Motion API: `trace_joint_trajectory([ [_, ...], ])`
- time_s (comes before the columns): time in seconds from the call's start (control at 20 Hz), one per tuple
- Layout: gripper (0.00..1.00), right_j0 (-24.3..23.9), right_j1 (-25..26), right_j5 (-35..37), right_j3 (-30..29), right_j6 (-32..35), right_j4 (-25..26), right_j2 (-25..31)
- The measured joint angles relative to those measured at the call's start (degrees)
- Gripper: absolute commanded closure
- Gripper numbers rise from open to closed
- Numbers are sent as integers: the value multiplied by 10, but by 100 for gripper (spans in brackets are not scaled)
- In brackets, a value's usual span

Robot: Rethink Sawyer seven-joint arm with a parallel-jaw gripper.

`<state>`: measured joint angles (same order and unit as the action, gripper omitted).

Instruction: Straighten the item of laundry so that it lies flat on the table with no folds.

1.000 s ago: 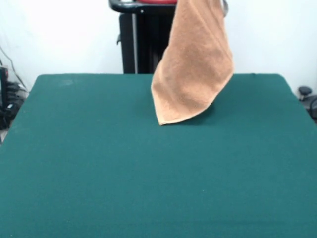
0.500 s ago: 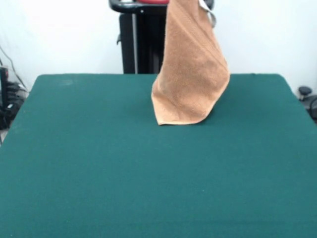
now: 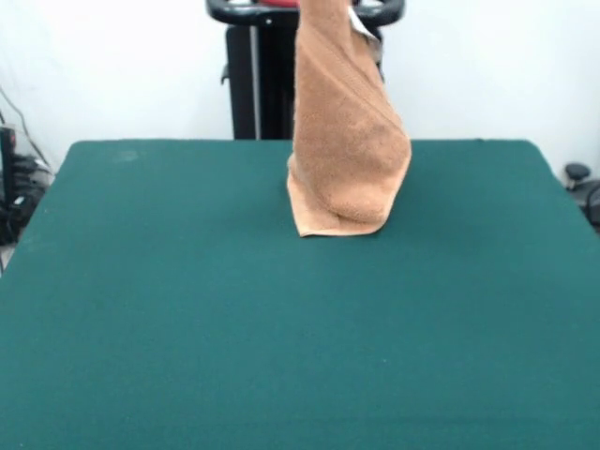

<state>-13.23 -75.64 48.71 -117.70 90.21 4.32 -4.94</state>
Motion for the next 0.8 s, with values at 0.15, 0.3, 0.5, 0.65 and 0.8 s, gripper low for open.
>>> trace_joint_trajectory([
  [0.15,100,-14,18,0,24,0,7,11],
  [0.3,100,-25,27,0,40,0,11,17],
  [0.5,100,-42,36,0,61,0,17,25],
  [0.65,100,-55,48,0,77,0,27,32],
  [0.8,100,-79,70,0,96,0,35,50],
])
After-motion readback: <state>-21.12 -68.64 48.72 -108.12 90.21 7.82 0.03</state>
